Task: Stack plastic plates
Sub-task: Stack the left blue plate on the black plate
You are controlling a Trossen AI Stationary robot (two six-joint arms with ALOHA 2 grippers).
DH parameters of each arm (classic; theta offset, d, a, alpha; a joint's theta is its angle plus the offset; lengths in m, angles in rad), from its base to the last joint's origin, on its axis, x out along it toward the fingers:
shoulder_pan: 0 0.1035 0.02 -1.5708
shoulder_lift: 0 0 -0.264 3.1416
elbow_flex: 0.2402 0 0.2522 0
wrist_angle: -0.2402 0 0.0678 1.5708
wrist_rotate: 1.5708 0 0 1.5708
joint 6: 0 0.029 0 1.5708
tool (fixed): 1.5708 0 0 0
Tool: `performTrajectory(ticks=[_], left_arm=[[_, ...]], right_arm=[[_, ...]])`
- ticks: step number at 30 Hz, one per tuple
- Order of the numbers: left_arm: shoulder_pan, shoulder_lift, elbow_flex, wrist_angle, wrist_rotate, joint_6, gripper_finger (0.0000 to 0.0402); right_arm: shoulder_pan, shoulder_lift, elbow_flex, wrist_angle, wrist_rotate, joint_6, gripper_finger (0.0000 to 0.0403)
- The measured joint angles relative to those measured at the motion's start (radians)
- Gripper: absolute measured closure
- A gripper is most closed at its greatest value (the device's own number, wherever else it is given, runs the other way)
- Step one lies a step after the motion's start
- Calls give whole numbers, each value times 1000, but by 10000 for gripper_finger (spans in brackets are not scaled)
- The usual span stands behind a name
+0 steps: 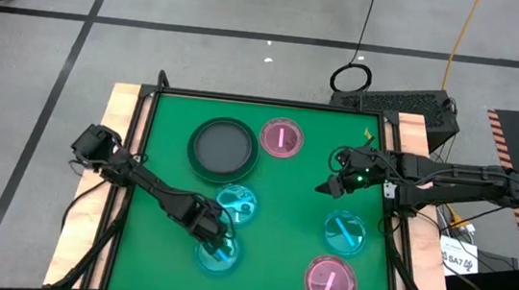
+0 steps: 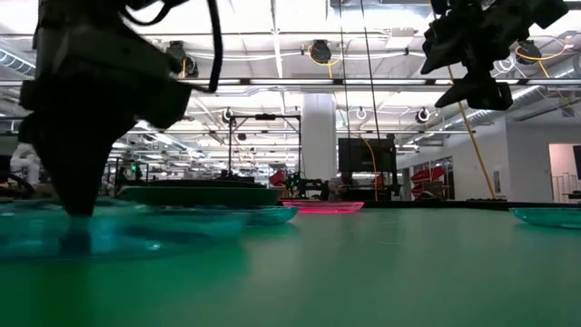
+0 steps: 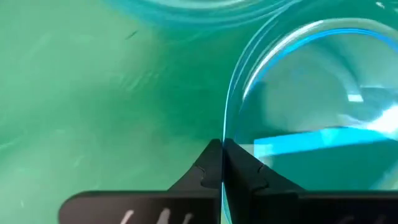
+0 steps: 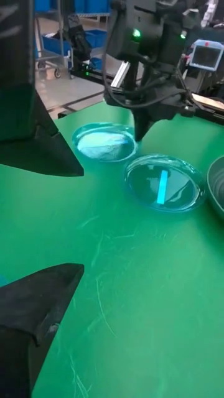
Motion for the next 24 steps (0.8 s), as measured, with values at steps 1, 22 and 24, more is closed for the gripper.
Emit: performTrajectory(ticks=[1,22,24], left_arm=[[1,0,13,-6,-4,7,397],[189,-1,504,-460,-86,419,400],[214,-1,543,-496,-86,458,400]], right_arm=[[0,0,0,1,0,8,170],[54,0,0,302,85,174,170],[77,0,0,331,119,186,170]])
